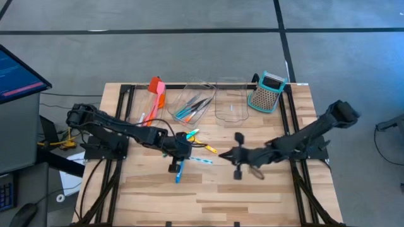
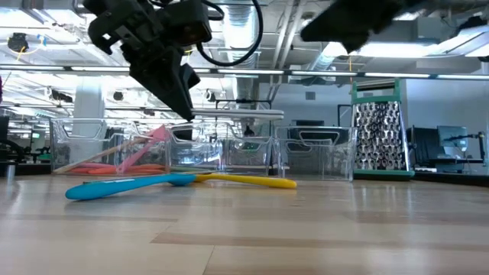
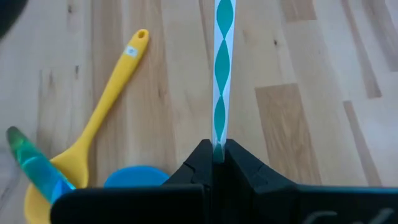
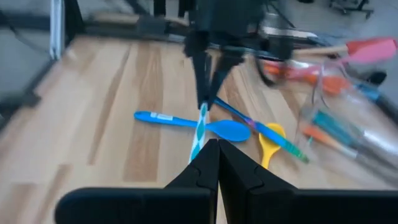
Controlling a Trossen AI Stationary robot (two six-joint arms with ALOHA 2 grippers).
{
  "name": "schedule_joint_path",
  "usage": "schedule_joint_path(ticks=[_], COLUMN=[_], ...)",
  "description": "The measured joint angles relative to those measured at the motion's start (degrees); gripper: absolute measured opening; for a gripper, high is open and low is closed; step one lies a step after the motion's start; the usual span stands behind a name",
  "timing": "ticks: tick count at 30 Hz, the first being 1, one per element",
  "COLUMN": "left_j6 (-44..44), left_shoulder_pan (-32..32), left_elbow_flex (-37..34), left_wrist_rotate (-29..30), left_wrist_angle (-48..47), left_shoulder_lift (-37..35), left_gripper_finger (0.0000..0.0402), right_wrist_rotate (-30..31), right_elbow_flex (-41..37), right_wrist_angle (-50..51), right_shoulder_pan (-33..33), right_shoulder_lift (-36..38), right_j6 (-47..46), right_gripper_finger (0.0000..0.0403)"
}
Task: Pick & Place Kitchen Items
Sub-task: Put the white patterned knife into the middle transparent bin
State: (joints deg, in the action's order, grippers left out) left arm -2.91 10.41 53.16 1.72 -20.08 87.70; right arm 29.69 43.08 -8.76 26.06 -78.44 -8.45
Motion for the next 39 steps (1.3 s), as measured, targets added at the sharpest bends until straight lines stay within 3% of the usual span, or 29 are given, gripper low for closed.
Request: schedule_joint_path(ticks=[7, 13, 17, 21, 26, 34, 39], left_j6=[-0.04, -0.74, -0.80, -0.80, -0.81, -0.81, -0.82], left_shoulder_pan=[-0.21, -0.21, -0.21, -0.21, -0.19, -0.19, -0.17], left_elbow_flex=[0.73, 0.73, 0.75, 0.86, 0.86, 0.86, 0.86], left_wrist_rotate=[0.00, 0.00, 0.00, 0.00, 0.00, 0.00, 0.00], left_wrist_angle=[-2.26, -2.52, -2.65, -2.69, -2.67, -2.62, -2.15], left_shoulder_lift=[0.00, 0.00, 0.00, 0.00, 0.00, 0.00, 0.00], left_gripper_finger=[0.0005, 0.0005, 0.0005, 0.0005, 0.0005, 0.0005, 0.0005], right_wrist_rotate=[-2.41, -4.79, -6.95, -10.37, -10.40, -10.61, -15.29], right_elbow_flex=[14.33, 23.38, 25.69, 25.77, 25.76, 25.78, 25.80], right_wrist_angle=[10.51, 22.10, 25.03, 24.34, 22.96, 20.80, 18.28], right_shoulder_pan=[-2.68, -4.80, -5.91, -6.79, -7.79, -9.09, -9.90], right_shoulder_lift=[-11.60, -19.08, -23.04, -25.47, -28.57, -28.75, -28.75], right_j6=[4.51, 2.48, -0.46, -1.45, -2.11, -2.11, -2.11], right_gripper_finger=[0.0027, 0.0128, 0.0198, 0.0238, 0.0242, 0.0217, 0.0191])
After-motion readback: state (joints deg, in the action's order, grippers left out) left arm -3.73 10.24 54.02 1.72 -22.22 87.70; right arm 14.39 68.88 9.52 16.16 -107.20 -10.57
